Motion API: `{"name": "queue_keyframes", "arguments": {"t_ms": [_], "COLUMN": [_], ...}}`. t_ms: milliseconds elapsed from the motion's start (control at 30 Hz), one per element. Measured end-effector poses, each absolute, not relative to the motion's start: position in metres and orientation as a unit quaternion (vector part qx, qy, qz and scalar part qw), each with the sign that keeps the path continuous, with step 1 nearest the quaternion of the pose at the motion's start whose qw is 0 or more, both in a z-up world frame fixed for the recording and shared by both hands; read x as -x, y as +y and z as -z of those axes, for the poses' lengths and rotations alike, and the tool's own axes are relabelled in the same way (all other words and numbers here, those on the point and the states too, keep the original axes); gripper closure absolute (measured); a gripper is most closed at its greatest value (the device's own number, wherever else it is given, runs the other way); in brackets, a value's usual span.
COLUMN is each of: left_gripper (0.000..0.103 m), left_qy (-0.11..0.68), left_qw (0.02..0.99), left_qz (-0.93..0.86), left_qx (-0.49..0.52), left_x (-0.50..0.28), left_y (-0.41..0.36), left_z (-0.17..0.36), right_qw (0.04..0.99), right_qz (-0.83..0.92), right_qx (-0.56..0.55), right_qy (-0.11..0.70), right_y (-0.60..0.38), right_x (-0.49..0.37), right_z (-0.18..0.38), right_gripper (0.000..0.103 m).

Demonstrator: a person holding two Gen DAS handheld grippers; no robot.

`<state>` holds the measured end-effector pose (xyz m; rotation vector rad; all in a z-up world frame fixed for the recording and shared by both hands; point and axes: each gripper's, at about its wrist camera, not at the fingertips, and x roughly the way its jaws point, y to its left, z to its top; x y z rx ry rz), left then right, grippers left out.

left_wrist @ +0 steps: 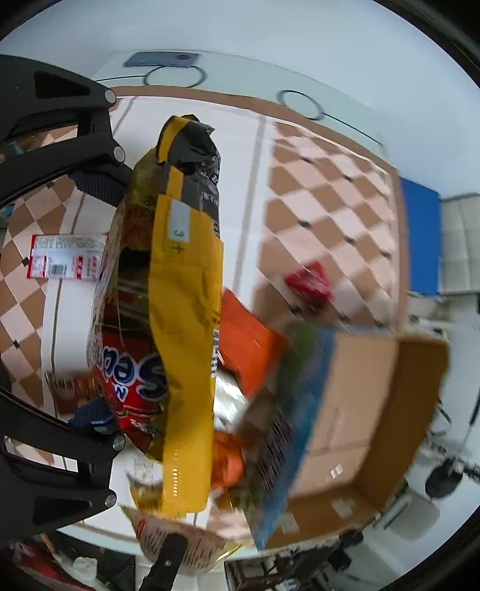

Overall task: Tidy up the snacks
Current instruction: 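Carry both packs into the cardboard box and open both tools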

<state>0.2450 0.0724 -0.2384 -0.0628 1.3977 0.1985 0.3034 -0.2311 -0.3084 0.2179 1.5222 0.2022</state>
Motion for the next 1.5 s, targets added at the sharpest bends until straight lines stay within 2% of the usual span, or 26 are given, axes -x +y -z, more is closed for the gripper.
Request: {"name": "queue_keyframes", "arguments": {"t_ms": [267,600,833,1167,1200,1233,1300,1500], "left_gripper": [0.016,0.016,0.016,0.016,0.016,0.015,0.012,0.011], "left_qy": [0.601,0.616,0.687,0.749,0.749,0.749,0.74,0.731], "left_qw": [0.798,0.787,0.727,0.662,0.663,0.662,0.673,0.683], "left_qz": [-0.016,0.011,0.014,0.0,-0.007,-0.014,-0.013,-0.003], "left_qx": [0.028,0.025,0.018,0.0,-0.002,-0.003,0.002,0.005], "left_x": [-0.287,-0.393,-0.483,-0.544,-0.548,-0.552,-0.556,-0.555], "left_y": [0.013,-0.002,-0.009,-0.017,-0.016,-0.015,-0.015,-0.015], "left_z": [0.158,0.141,0.197,0.299,0.306,0.311,0.315,0.313], "right_qw": [0.739,0.752,0.742,0.698,0.694,0.687,0.685,0.689], "right_qz": [-0.121,-0.127,-0.131,-0.124,-0.125,-0.127,-0.123,-0.115], "right_qx": [-0.13,-0.153,-0.148,-0.123,-0.123,-0.121,-0.107,-0.072], "right_qy": [0.65,0.629,0.641,0.694,0.698,0.705,0.71,0.712], "right_y": [-0.24,-0.242,-0.229,-0.212,-0.212,-0.211,-0.209,-0.203], "right_x": [-0.33,-0.398,-0.466,-0.541,-0.545,-0.551,-0.557,-0.559], "right_z": [0.237,0.216,0.241,0.332,0.339,0.347,0.357,0.366], "right_gripper": [0.06,0.06,0.06,0.058,0.051,0.035,0.017,0.015]}}
